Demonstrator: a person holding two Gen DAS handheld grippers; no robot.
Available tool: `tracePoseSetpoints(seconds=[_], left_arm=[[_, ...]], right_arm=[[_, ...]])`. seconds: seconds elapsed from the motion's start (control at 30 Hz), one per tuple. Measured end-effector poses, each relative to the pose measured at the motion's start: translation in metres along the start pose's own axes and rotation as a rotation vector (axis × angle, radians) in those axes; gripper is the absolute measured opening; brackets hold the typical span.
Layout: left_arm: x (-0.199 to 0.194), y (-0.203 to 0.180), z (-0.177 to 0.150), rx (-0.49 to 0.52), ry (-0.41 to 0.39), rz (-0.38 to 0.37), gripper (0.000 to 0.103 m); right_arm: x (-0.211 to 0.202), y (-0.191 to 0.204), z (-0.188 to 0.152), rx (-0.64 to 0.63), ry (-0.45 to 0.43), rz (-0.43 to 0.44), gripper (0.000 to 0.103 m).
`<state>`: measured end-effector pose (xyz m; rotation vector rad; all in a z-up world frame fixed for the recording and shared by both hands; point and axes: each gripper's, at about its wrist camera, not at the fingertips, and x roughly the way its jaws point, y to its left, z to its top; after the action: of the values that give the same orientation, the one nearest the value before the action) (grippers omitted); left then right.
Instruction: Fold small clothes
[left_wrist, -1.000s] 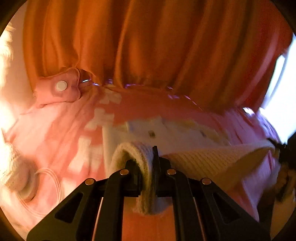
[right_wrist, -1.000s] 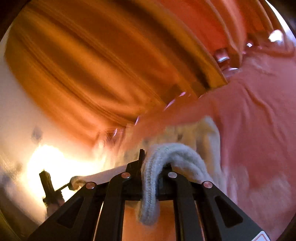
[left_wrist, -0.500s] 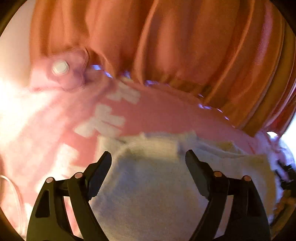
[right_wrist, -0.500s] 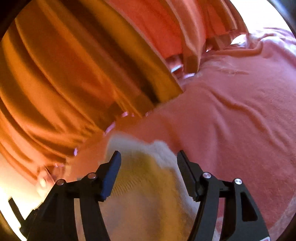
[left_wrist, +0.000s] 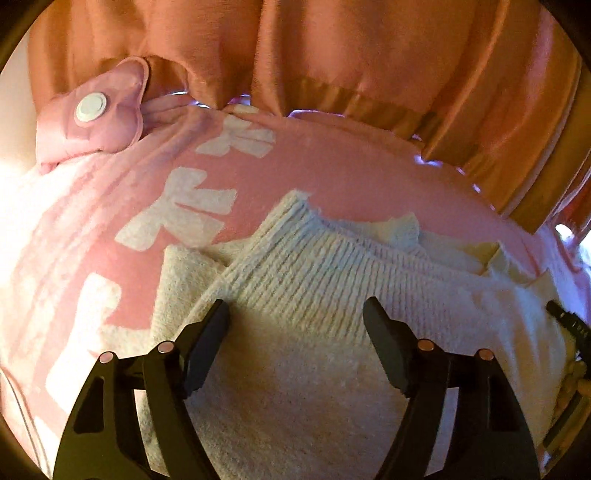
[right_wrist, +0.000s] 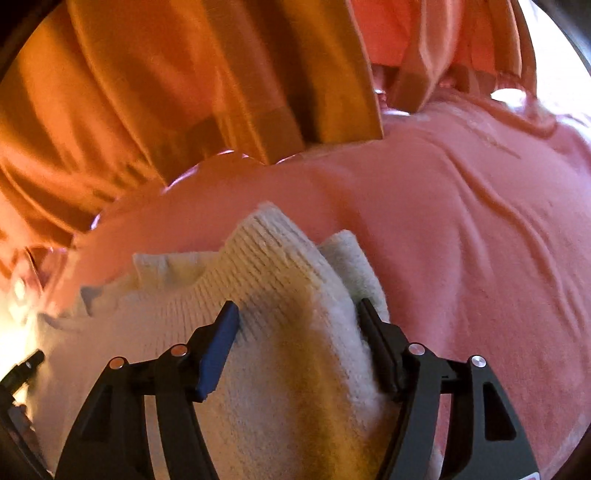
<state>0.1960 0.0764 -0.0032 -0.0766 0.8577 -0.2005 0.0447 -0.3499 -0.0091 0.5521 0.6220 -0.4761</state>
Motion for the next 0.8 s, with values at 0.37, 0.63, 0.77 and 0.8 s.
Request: tracePoseSetpoints(seconds=[0.37,0.63,0.77,0.8], left_arm=[[-0.004,0.003,0.003,-0.006,-0.006,0.003,0.073],[0.014,0.032,0.025,-0.183,0.024,-0.057,0.039],[-0.006,0.015,0.023,-0.101,-0.034,-0.029,0.010],[-0.019,0.011,0.026,-0.093,-0.073,-0.042,0.009]], right_arm=[[-0.001,0.000,0.000,0.015,-0.013,-0.002,0.066],[0.006,0.006,0.022,0.060,0.002,0.013,0.033],[0.000,0.019,0.021,0.040,-0.020,0.044,0.009],[-0.014,0.020,0.023,0.046,-0.064,0.084,0.009]])
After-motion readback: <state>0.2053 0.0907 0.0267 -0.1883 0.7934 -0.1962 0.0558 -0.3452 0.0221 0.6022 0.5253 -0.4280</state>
